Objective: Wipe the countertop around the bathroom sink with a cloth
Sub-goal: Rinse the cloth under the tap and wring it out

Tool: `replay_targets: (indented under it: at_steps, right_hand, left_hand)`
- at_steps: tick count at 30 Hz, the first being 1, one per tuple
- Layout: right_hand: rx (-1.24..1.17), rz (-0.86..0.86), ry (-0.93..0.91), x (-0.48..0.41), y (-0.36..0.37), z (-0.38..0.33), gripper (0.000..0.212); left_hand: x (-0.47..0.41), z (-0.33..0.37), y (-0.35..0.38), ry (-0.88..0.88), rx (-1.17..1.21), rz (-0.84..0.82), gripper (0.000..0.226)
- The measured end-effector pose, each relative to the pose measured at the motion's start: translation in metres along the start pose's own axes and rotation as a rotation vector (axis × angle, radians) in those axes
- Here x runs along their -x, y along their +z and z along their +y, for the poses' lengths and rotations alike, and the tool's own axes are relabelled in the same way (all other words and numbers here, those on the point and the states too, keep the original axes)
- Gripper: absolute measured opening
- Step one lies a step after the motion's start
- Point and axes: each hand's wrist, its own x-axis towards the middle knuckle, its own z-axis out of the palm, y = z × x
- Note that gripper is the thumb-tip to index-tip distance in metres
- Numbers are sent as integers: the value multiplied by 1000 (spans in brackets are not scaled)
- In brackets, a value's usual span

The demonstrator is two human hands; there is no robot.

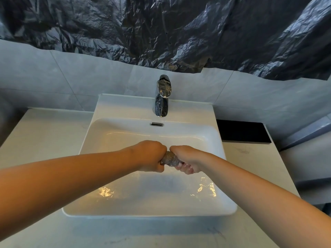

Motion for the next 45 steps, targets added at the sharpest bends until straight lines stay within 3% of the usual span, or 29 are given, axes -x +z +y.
replay_targets:
  at_steps: [5, 8, 13, 17, 22, 26, 31, 37, 45]
  right_hand:
    - [0, -85, 78, -1, 3, 3, 26]
    - [-39, -13, -20, 4, 3, 1, 29]
    - [149, 334, -586, 14, 2, 19, 51]
    - [59, 564, -1132, 18, 12, 52, 44]
    - [154, 797, -1431, 14, 19, 48, 35]
    - [135, 802, -1350, 11, 12, 37, 48]
    - [297, 716, -1098, 6, 11, 34, 59]
    - [409, 639, -816, 1, 11, 23, 45]
    - [305, 589, -639, -3, -2, 13, 43]
  left_hand:
    - [-1, -1, 8, 42, -34, -2, 23]
    - [1, -3, 2, -15, 72, -46, 25]
    - [13, -6, -20, -117, 705, -337, 20]
    - [24, -7, -22, -64, 1185, -632, 20]
    - [26, -4, -26, -3, 1261, -840, 11]
    - [21, -1, -25, -1, 1168, -792, 16]
    - [16, 12, -17, -165, 828, -452, 13]
    - [5, 15, -5, -223, 499, -181, 19]
    - [-11, 21, -12, -172, 217, -65, 11]
